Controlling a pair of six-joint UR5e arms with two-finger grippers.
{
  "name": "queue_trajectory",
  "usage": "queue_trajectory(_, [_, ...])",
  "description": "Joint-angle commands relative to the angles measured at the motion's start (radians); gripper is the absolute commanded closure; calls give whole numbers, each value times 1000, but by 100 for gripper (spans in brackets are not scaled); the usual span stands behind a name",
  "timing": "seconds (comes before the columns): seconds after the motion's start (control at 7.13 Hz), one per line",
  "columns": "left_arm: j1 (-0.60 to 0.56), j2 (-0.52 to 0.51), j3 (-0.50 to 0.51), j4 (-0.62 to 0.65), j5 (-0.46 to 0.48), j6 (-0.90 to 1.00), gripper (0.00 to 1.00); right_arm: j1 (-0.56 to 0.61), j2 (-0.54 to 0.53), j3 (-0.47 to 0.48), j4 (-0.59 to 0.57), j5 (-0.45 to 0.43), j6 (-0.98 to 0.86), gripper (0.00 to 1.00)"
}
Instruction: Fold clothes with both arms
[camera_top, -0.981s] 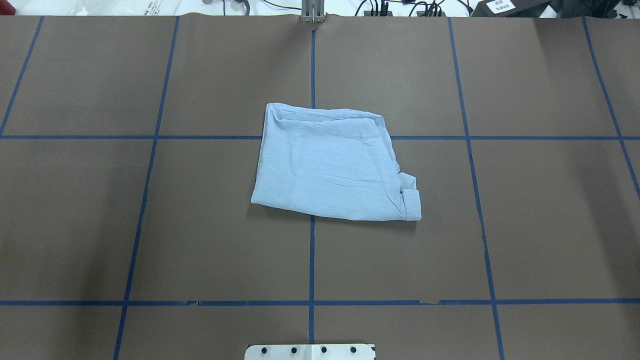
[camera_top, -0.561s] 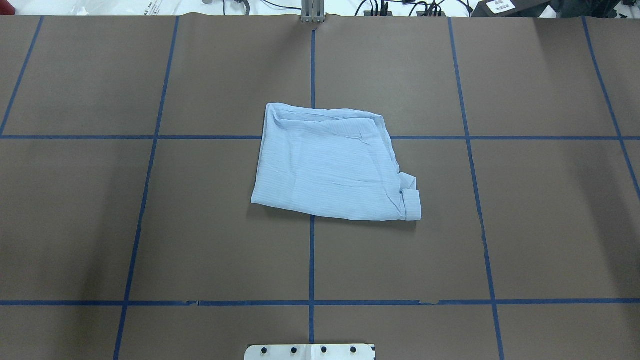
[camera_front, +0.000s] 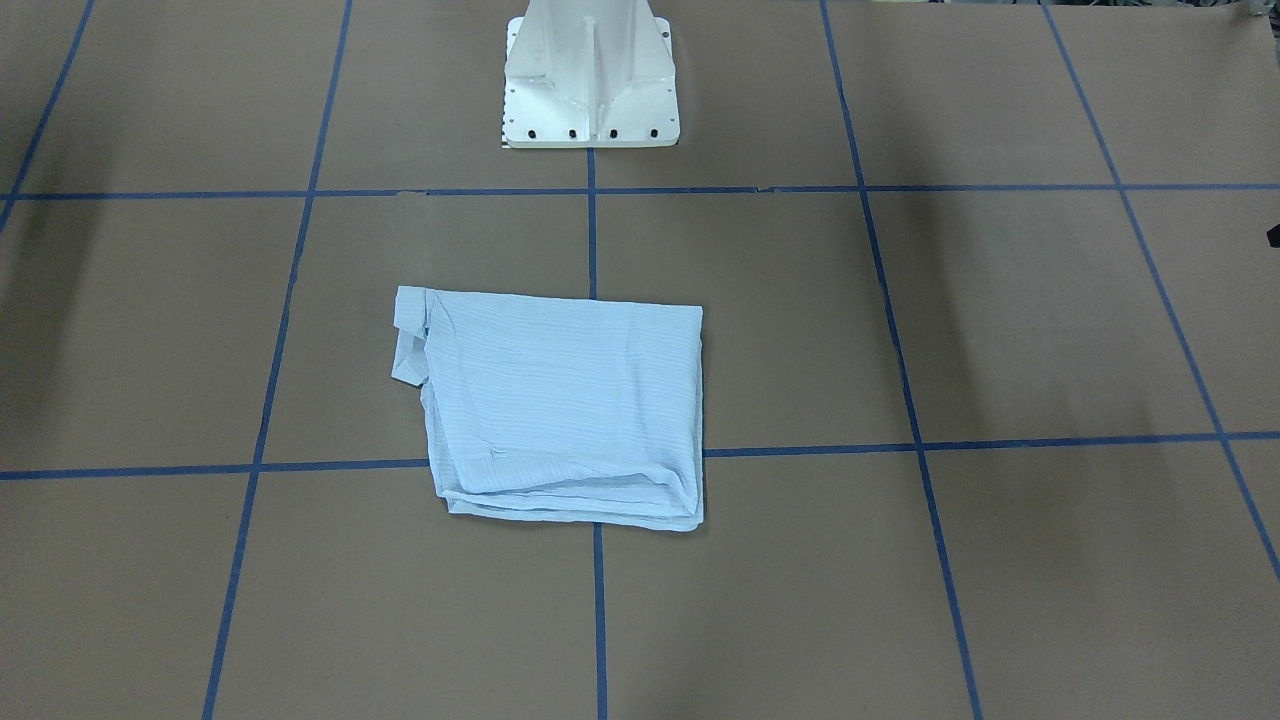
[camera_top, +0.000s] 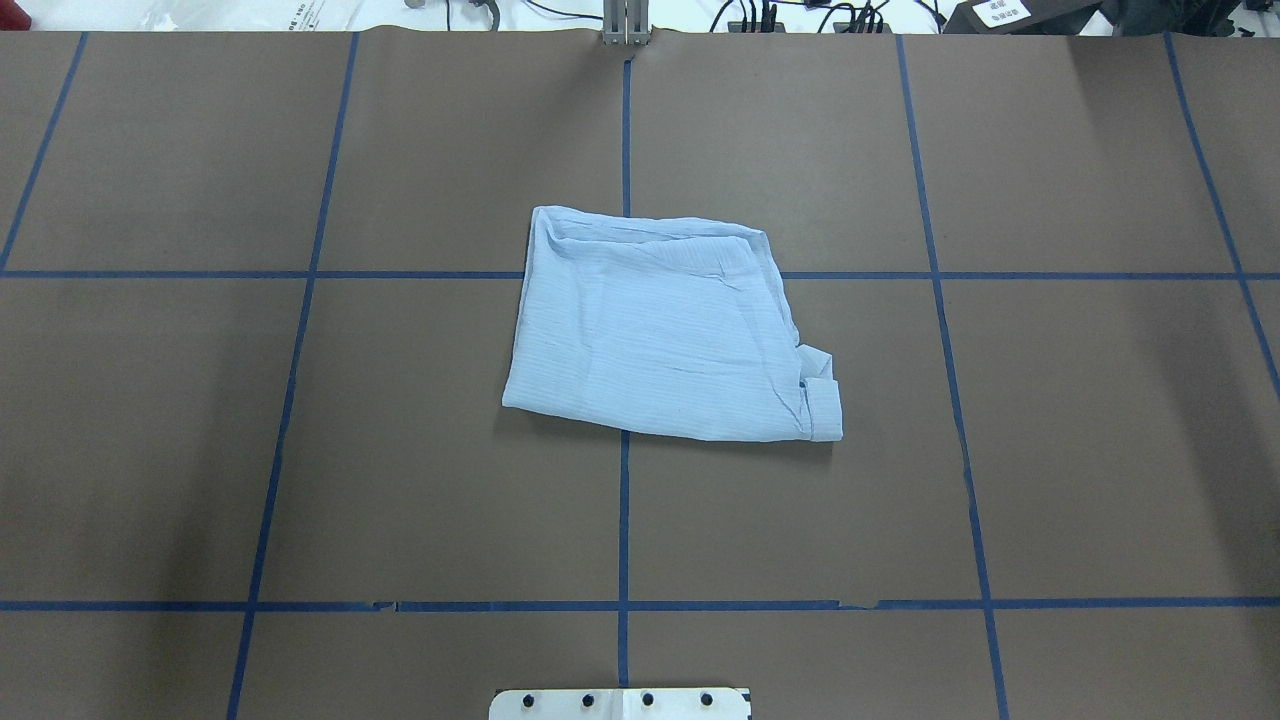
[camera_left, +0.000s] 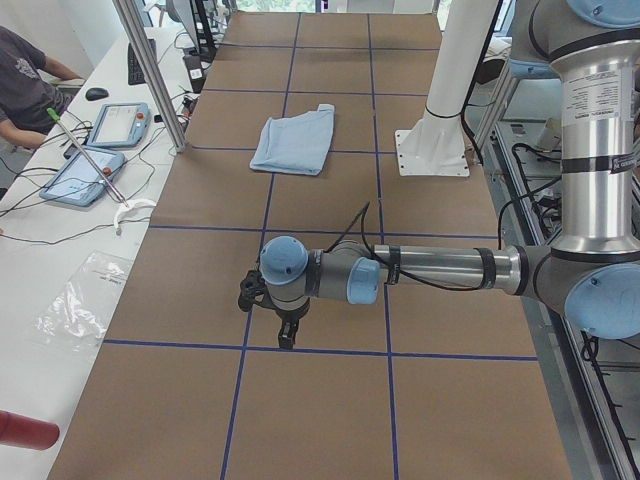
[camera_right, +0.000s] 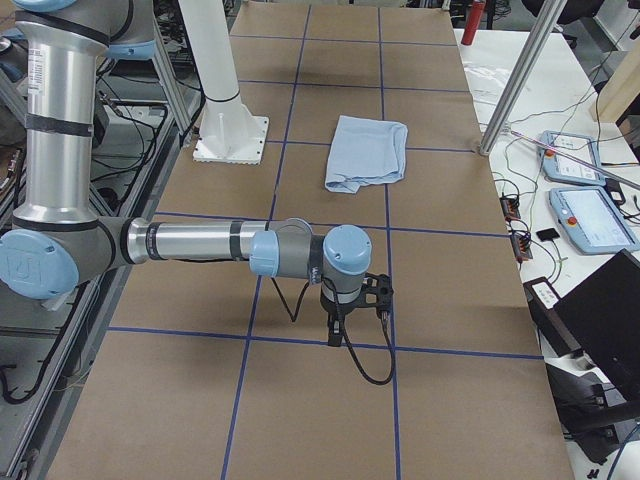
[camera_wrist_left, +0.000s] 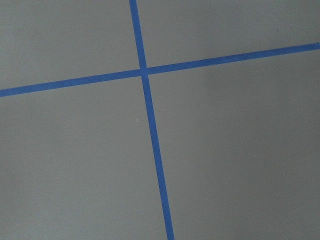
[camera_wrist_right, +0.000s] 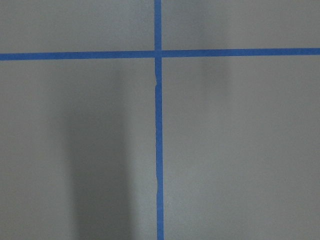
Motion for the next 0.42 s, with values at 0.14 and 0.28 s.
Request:
queue_trajectory(0.14, [0, -2, 4, -1, 0, 0, 0, 0, 3, 1, 0, -1, 0, 0])
queue_trajectory(0.28, [0, 0, 4, -1, 1, 0, 0, 0, 5, 1, 0, -1, 2, 0])
